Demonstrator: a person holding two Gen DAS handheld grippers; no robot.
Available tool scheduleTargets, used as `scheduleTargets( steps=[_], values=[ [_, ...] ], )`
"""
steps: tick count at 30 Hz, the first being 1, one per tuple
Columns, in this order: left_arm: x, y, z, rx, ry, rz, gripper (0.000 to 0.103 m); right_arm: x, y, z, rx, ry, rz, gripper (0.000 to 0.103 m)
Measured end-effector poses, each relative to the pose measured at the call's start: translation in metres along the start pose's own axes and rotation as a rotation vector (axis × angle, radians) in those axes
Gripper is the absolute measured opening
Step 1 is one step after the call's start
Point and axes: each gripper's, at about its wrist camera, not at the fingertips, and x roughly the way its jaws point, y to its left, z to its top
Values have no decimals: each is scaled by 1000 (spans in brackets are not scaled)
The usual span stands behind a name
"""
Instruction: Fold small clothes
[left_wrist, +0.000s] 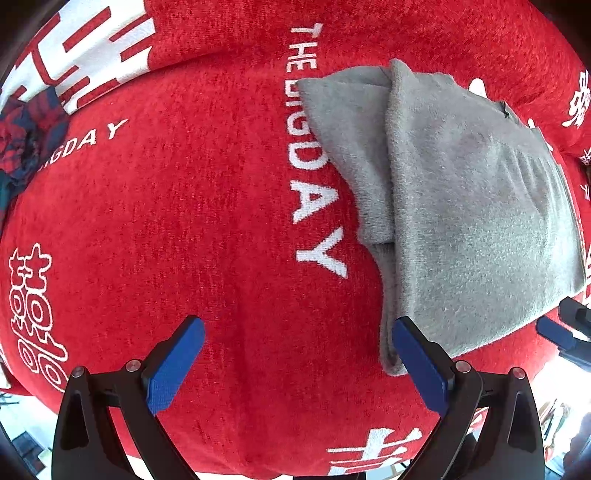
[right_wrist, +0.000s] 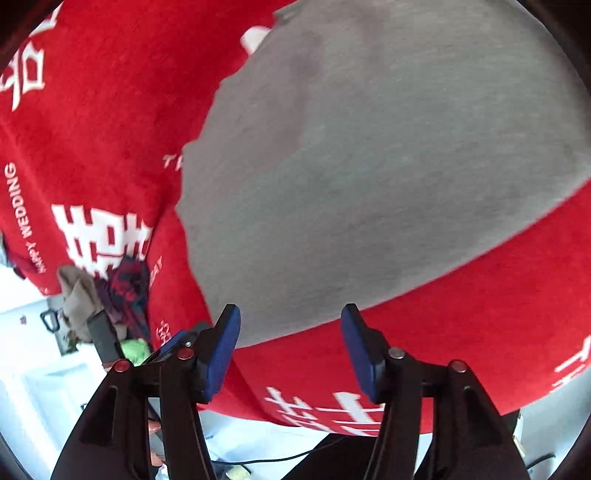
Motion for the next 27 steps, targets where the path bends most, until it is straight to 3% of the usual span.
scheduleTargets(
  steps=[5, 12, 18, 23, 27],
  values=[
    [1, 0, -1, 12, -3, 13, 102, 10, 4, -8, 25, 24, 57, 65],
    [-9, 7, 13, -63, -38, -75, 102, 31, -2, -18, 62, 64, 153, 72],
    [-3, 20, 27, -154, -38, -186, 102, 55, -11, -31, 123, 92, 229, 72],
    [10, 13, 34, -240, -21, -301, 102, 73, -25, -35, 263, 47, 361, 72],
    [19, 13, 41, -300, -22, -414, 102, 80, -21, -31, 285, 13, 400, 72]
  ],
)
